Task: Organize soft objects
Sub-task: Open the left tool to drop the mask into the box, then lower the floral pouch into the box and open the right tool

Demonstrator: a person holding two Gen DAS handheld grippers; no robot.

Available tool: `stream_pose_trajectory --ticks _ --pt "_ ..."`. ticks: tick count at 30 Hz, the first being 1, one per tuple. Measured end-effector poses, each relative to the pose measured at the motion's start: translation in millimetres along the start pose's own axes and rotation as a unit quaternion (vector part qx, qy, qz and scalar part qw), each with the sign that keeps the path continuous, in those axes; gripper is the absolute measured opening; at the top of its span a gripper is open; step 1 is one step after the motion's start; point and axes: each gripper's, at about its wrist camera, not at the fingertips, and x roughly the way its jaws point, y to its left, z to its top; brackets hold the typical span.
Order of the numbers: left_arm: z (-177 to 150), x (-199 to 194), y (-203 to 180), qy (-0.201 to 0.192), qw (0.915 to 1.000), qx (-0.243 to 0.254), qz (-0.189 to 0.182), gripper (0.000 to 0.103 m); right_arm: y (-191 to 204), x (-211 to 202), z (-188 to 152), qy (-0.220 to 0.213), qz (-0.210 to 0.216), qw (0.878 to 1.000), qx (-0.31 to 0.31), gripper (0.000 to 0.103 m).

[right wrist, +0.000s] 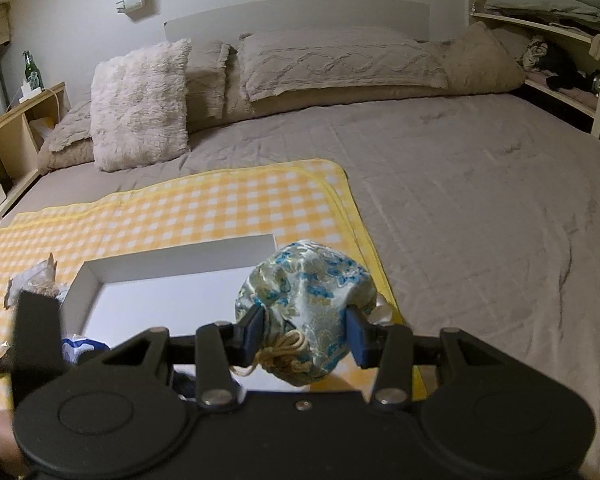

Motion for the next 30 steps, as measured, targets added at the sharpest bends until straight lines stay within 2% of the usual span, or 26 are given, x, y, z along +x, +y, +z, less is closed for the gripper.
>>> stream_pose_trajectory --ticks 5,14,18,24,27,30 --pt "-1.3 -6.4 10.4 0.018 0.9997 -0.005 0.015 0.016 1.1 0.9 -0.9 0.005 0.006 1.000 -0.007 0.045" --pt "-16.1 -21.9 15.8 0.050 0.9974 0.034 0.039 0.016 7.5 0.8 -1.1 0.011 0.009 1.000 -0.017 0.045" --pt "-15.5 -28.5 28.7 0.066 0.9969 0.011 0.042 0.016 8.6 0.9 -1.2 0.013 0.009 1.000 -0.019 0.045" --pt "2.3 -68.6 52.4 -0.012 0.9976 -0.066 0.018 0.016 19.5 11.0 -5.7 0.034 0.010 0.998 -0.044 0.045" --pt "8.4 -83.4 61.4 -0.042 0.9948 -0.091 0.015 0.016 21.6 18.6 -7.4 0.036 -0.013 0.997 -0.060 0.045" --pt "10.0 -88.6 69.0 -0.050 0.9933 -0.103 0.019 0.016 14.3 26.9 -4.9 0.031 -0.056 0.997 -0.053 0.045"
